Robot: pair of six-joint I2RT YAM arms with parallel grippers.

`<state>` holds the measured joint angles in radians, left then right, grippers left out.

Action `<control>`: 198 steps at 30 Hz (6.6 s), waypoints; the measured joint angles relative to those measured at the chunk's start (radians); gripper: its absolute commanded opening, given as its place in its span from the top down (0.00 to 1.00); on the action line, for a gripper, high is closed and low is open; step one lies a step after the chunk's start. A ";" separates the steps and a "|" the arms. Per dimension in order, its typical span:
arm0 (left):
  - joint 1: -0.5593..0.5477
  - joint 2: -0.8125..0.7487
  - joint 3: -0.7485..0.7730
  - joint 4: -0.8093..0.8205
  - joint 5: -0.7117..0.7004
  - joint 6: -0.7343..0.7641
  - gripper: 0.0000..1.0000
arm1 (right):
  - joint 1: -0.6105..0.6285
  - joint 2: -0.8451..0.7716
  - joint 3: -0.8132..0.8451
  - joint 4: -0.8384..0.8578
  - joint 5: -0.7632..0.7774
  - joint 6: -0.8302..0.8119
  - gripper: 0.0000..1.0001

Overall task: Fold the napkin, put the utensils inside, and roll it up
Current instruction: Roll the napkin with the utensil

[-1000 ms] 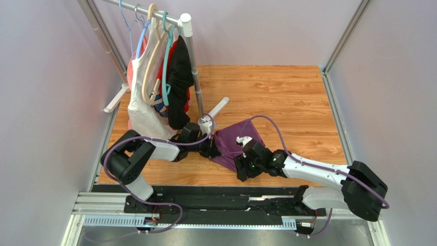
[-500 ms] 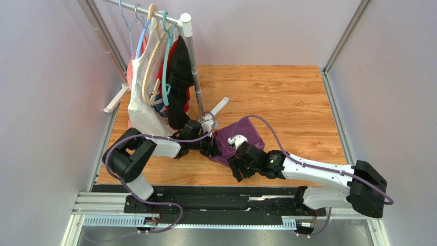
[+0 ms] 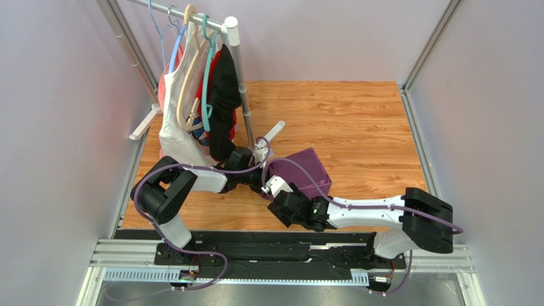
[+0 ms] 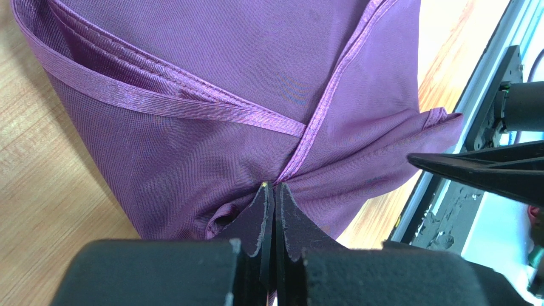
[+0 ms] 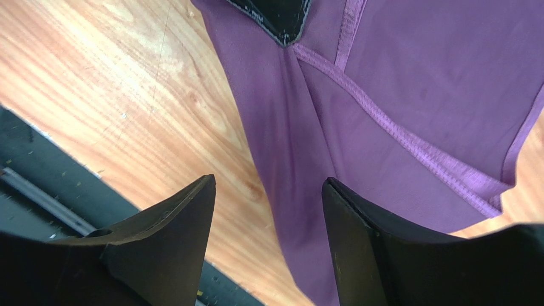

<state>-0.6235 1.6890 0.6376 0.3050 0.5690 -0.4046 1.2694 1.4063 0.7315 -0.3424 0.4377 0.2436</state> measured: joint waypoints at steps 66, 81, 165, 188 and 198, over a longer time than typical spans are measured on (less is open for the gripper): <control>0.024 -0.624 -0.336 -0.033 -0.227 -0.008 0.18 | -0.528 0.218 -0.002 0.135 -1.102 -0.009 1.00; 0.024 -0.407 -0.338 0.154 -0.155 -0.040 0.41 | -0.655 0.401 0.089 0.100 -1.366 -0.047 1.00; 0.021 -0.072 0.035 -0.127 -0.120 -0.019 1.00 | -0.314 -0.182 -0.131 -0.194 -0.397 0.365 0.83; 0.023 -0.031 0.117 -0.253 -0.114 0.077 1.00 | -0.317 -0.250 -0.043 -0.413 -0.336 0.447 0.33; 0.023 -0.026 0.134 -0.280 -0.107 0.097 1.00 | -0.153 -0.111 0.213 -0.391 -0.133 0.267 0.32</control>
<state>-0.6003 1.6630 0.7715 0.0250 0.4618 -0.3077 1.1168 1.2949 0.9447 -0.7338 0.3046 0.5110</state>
